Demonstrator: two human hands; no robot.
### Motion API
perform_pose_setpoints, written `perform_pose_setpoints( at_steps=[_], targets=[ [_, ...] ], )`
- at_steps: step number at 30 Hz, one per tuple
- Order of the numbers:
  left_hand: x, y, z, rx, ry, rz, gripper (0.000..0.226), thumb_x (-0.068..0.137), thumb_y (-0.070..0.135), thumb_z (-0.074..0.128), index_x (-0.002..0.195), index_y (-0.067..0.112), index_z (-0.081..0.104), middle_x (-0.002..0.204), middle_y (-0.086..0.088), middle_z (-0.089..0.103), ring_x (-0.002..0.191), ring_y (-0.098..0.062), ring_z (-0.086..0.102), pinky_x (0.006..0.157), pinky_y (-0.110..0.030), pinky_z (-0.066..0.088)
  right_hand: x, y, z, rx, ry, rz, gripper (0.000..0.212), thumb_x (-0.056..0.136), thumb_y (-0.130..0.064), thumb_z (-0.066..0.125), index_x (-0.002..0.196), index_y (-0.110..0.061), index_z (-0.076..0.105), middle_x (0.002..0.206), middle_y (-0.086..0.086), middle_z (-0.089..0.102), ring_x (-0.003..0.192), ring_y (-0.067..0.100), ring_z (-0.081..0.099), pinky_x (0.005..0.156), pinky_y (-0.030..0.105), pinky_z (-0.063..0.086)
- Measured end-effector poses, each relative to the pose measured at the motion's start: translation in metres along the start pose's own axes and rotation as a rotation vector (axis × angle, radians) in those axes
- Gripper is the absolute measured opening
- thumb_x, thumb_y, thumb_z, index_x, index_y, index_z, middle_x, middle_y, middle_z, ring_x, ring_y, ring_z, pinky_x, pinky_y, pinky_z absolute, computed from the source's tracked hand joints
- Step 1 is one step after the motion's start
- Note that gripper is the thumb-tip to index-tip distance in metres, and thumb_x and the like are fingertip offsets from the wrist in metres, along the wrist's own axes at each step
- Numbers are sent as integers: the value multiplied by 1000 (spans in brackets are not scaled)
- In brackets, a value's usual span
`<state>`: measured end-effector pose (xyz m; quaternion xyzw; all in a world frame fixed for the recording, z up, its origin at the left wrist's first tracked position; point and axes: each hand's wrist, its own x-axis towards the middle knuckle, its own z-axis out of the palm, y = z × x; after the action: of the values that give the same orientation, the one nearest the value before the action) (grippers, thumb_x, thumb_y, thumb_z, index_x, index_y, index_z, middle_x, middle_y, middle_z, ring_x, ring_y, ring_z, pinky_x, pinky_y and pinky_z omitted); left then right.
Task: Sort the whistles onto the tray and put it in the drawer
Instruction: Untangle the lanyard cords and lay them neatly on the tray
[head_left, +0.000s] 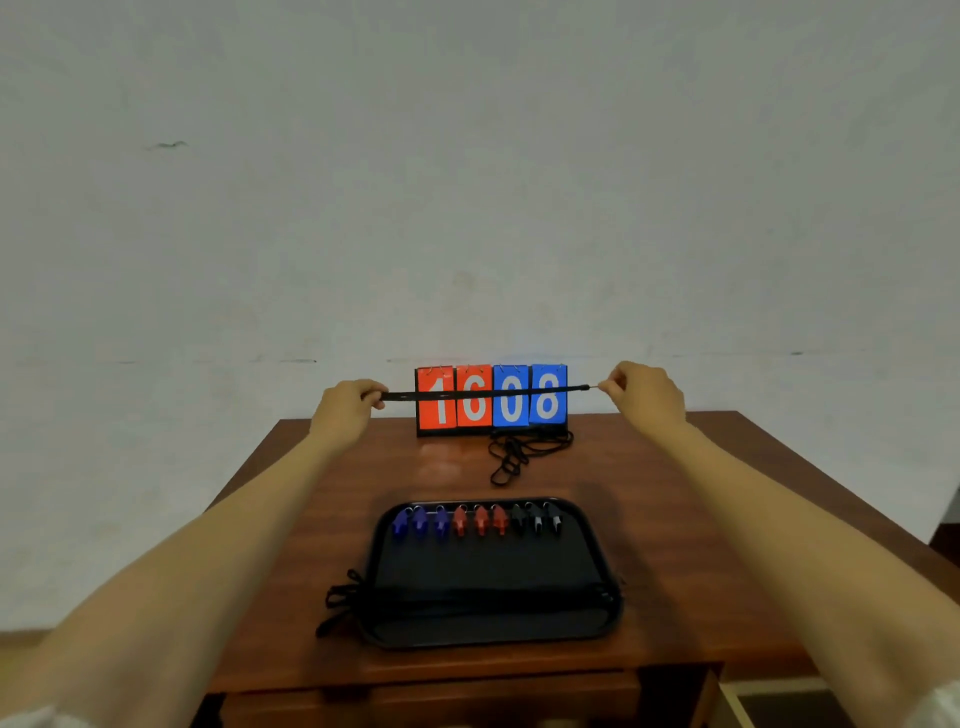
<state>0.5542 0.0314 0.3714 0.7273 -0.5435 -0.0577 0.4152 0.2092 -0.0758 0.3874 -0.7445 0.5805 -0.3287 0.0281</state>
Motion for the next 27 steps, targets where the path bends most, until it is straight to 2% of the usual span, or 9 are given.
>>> perform_pose_setpoints(
  at_steps=[3, 6, 9, 11, 13, 16, 19, 23, 27],
  targets=[
    [-16, -17, 10, 41, -34, -96, 15, 97, 22, 46, 100, 13, 57, 87, -3, 71, 60, -16, 49, 61, -29, 37, -17, 11, 10, -21, -68, 58, 26, 93, -32, 57, 92, -7, 64, 88, 8, 67, 75, 23, 56, 63, 30, 41],
    [-32, -32, 18, 95, -53, -133, 21, 92, 33, 57, 83, 14, 59, 78, -3, 69, 76, -20, 59, 65, -31, 43, -33, 24, 21, -40, -140, 117, 26, 89, -37, 62, 81, -12, 61, 84, 5, 65, 74, 23, 57, 64, 29, 41],
    [-46, -47, 29, 173, -128, -184, 23, 94, 30, 54, 92, 12, 68, 86, -6, 69, 79, -23, 59, 68, -31, 45, -48, 37, 33, -30, -217, 169, 26, 90, -38, 61, 81, -13, 62, 81, 4, 65, 74, 23, 58, 64, 29, 42],
    [-54, -59, 38, 223, -177, -228, 25, 98, 24, 48, 107, 11, 67, 101, -9, 70, 89, -28, 62, 73, -34, 46, -57, 46, 44, -38, -291, 184, 24, 94, -32, 56, 85, -11, 64, 88, 8, 69, 78, 25, 62, 66, 32, 47],
    [-63, -68, 47, 243, -210, -249, 24, 99, 19, 46, 112, 10, 62, 107, -10, 68, 96, -29, 62, 77, -37, 48, -67, 54, 54, -49, -356, 198, 22, 96, -26, 52, 90, -10, 67, 96, 8, 70, 83, 28, 64, 71, 36, 51],
    [-78, -78, 55, 289, -222, -282, 14, 95, 24, 52, 99, 11, 56, 101, -10, 68, 91, -28, 61, 71, -36, 47, -82, 63, 65, -68, -410, 225, 20, 93, -22, 53, 92, -10, 69, 94, 7, 70, 84, 28, 65, 70, 36, 52],
    [-90, -85, 58, 372, -264, -304, 19, 91, 31, 60, 92, 13, 61, 97, -9, 68, 86, -27, 62, 69, -35, 50, -94, 71, 72, -96, -456, 271, 22, 89, -27, 61, 84, -7, 71, 88, 8, 71, 80, 28, 66, 67, 35, 53],
    [-97, -94, 63, 391, -309, -309, 16, 91, 29, 60, 93, 15, 68, 96, -8, 70, 89, -27, 64, 73, -36, 52, -106, 80, 78, -109, -507, 317, 23, 87, -27, 64, 84, -5, 72, 86, 10, 71, 78, 29, 66, 64, 34, 52],
    [-105, -98, 70, 454, -320, -291, 18, 95, 24, 51, 96, 20, 68, 100, -6, 70, 95, -28, 62, 86, -39, 48, -112, 86, 84, -122, -537, 318, 22, 87, -18, 59, 77, -1, 68, 74, 12, 66, 64, 27, 58, 57, 32, 45]
  ],
)
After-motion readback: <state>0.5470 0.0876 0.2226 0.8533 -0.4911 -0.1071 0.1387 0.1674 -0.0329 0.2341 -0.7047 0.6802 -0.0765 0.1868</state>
